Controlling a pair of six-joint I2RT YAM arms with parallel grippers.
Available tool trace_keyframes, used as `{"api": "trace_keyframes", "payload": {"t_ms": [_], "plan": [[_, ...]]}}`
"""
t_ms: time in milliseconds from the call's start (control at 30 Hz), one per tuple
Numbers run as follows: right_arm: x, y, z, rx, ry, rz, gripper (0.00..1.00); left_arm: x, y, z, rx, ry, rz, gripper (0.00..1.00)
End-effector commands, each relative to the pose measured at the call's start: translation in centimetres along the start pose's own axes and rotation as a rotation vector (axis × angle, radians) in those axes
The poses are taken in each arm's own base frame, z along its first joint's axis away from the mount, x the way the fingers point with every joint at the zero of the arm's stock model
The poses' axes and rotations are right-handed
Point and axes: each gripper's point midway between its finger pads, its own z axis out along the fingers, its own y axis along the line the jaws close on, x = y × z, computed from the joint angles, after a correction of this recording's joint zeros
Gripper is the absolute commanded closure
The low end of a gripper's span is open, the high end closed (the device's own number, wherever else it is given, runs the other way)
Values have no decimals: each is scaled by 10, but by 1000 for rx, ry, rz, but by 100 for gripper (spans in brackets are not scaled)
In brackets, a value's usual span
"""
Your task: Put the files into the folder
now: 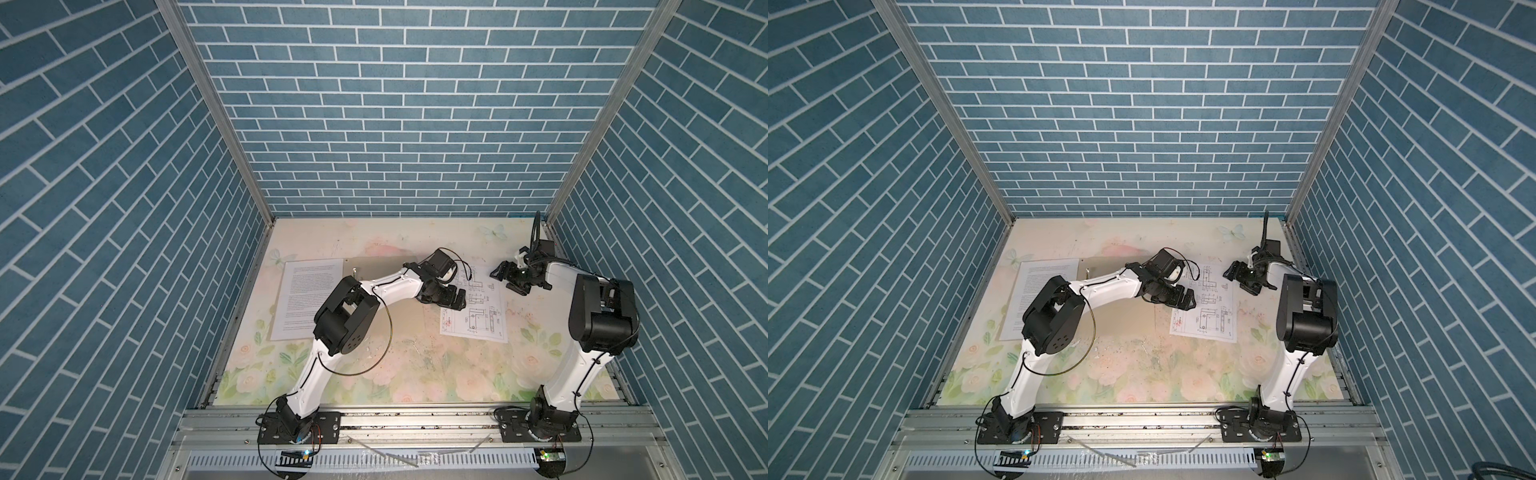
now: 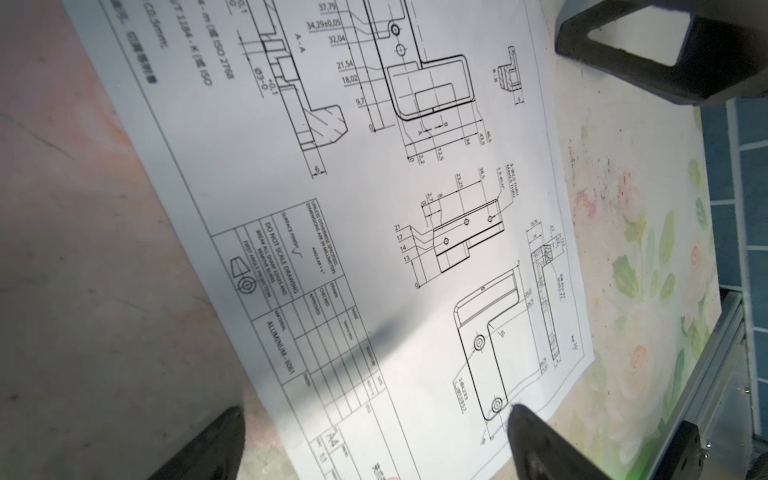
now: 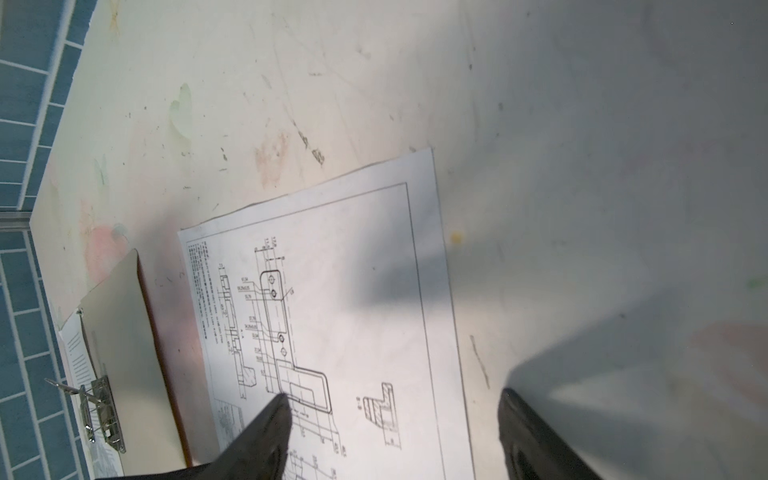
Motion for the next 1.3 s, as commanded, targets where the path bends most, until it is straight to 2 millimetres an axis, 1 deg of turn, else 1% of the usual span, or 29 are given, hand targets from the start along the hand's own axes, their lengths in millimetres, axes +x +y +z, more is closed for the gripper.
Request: {"api": "trace_keyframes", "payload": {"t_ms": [0, 100, 233, 400, 500, 600, 833, 1100, 1200, 1267], "plan": [[38, -21, 5, 79, 88, 64, 22, 48, 36, 9, -110, 145, -91, 0], [45, -19, 7, 61, 102, 70, 23, 51, 34, 6, -102, 148, -98, 0], [54, -12, 12, 46, 113, 62, 23, 64, 32, 9, -91, 173, -107, 0], [66, -6, 16, 38, 130, 71, 23, 86, 24, 18, -68, 232, -107, 1], [72, -3, 15, 20, 136, 95, 24, 95, 19, 25, -34, 247, -127, 2], [79, 2, 16, -13, 142, 120, 25, 101, 19, 32, -8, 256, -147, 2], [92, 11, 14, -89, 134, 178, 27, 98, 16, 43, 44, 245, -166, 2], [99, 10, 13, -106, 127, 204, 26, 91, 10, 37, 105, 184, -186, 2], [99, 12, 13, -121, 117, 218, 26, 89, 9, 37, 124, 170, -201, 4], [99, 12, 14, -130, 111, 229, 27, 87, 6, 39, 143, 165, -207, 7]]}}
